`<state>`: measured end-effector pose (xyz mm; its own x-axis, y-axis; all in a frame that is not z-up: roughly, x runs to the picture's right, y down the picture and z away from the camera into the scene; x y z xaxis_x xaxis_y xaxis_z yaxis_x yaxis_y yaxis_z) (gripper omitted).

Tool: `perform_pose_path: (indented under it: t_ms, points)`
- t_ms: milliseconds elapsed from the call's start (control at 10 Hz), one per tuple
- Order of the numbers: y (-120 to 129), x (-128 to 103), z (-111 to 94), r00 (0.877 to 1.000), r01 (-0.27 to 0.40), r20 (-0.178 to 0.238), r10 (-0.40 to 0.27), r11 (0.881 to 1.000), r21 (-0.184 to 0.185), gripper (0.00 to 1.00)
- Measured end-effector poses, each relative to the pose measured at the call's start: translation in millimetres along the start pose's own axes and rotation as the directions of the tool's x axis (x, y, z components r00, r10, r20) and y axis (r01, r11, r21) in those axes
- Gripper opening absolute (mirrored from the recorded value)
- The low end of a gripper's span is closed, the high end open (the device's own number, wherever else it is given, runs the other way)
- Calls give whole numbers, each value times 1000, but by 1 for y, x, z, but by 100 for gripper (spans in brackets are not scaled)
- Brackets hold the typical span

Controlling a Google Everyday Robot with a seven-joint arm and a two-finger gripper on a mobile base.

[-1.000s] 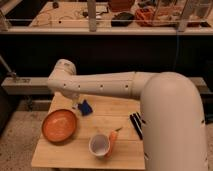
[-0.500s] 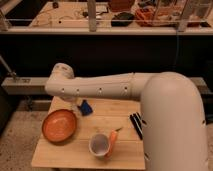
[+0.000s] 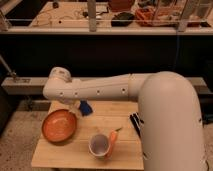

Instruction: Place the bottle in the ceramic bowl

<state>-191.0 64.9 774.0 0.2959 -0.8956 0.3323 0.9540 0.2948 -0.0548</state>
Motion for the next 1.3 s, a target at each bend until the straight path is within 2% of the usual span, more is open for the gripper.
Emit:
perform_pose_path:
  t_ms: [1300]
  points:
    - [-12, -29, -1, 996, 83, 2, -84, 995, 60, 3]
